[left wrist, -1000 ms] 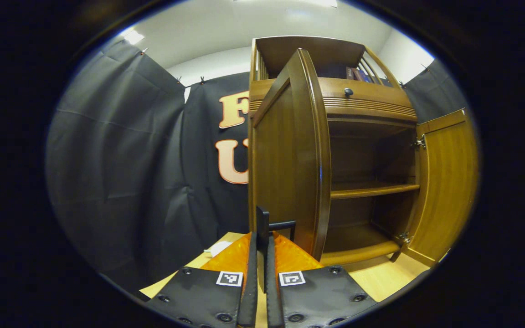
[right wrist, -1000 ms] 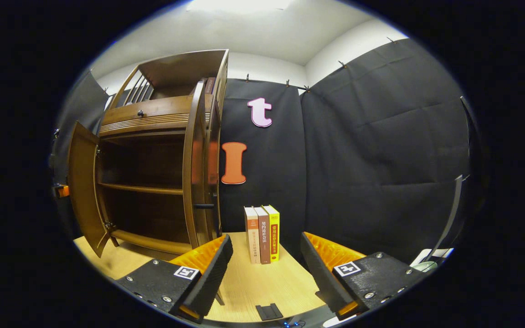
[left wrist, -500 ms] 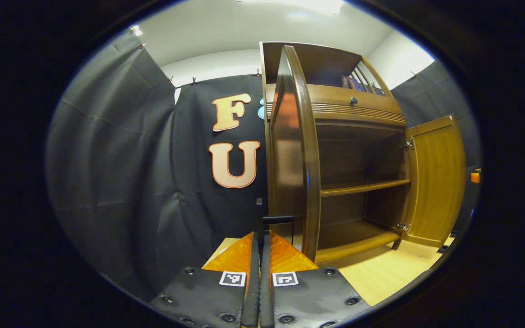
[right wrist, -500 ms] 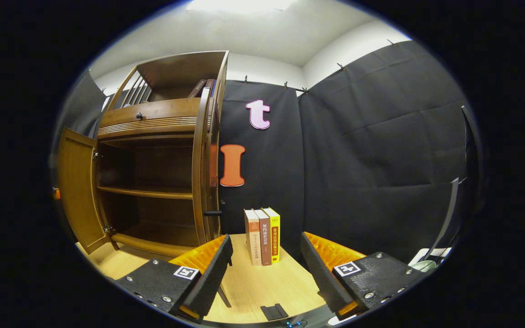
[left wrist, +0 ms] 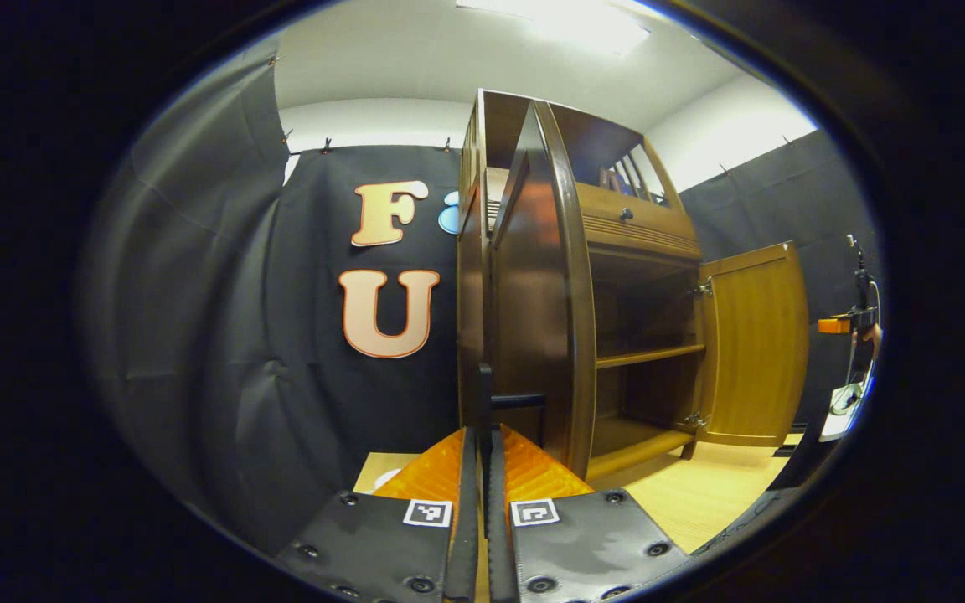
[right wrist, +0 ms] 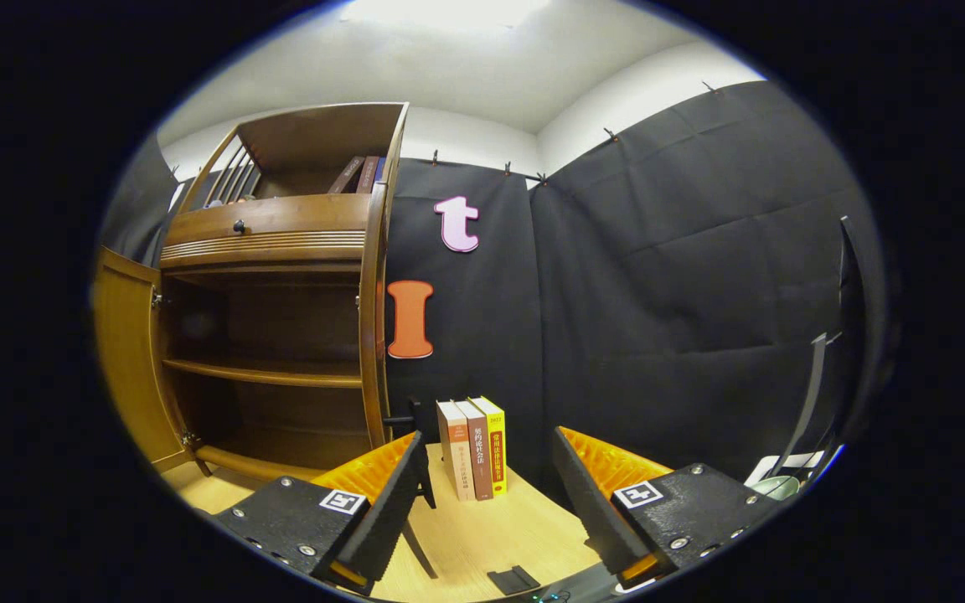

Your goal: Open the right door of the double-door shoe cabinet with the right hand, and open the left door with the left hand.

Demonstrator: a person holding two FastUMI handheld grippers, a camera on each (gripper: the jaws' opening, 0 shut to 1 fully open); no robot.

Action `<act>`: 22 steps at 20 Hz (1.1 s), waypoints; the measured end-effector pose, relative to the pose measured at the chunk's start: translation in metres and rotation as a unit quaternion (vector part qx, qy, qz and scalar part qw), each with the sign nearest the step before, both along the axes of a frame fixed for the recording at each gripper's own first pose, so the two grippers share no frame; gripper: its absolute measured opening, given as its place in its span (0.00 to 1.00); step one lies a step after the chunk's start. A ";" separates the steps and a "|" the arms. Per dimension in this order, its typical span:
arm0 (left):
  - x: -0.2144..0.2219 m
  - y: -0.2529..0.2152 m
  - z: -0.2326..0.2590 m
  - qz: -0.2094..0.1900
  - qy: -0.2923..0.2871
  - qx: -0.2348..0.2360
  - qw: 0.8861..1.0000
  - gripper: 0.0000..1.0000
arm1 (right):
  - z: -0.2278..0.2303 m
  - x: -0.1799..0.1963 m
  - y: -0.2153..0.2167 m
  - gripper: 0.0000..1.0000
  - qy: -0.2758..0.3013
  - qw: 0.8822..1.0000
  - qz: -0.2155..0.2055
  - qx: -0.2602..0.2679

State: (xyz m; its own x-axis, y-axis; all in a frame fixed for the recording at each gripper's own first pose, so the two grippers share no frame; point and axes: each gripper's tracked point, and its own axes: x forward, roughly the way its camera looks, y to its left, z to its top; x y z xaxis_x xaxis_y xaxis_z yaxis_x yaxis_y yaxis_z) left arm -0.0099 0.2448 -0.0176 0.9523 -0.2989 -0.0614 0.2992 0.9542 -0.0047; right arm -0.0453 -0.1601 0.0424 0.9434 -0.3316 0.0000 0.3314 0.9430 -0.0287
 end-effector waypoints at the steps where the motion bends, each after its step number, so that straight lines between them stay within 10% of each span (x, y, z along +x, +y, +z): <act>1: -0.006 0.002 -0.003 -0.002 0.007 -0.004 1.000 0.12 | 0.003 0.001 0.001 0.92 0.000 1.000 -0.001 -0.005; 9: -0.083 -0.012 0.054 0.089 -0.005 0.007 0.996 0.07 | 0.015 0.010 0.002 0.92 -0.006 1.000 0.002 -0.021; 17: -0.057 -0.119 0.059 0.188 -0.019 -0.017 0.982 0.08 | 0.019 0.025 -0.001 0.98 -0.028 0.998 0.034 -0.042; 22: -0.048 -0.173 0.043 0.208 -0.040 0.050 0.976 0.46 | 0.000 0.031 0.006 0.98 -0.029 0.996 0.076 -0.020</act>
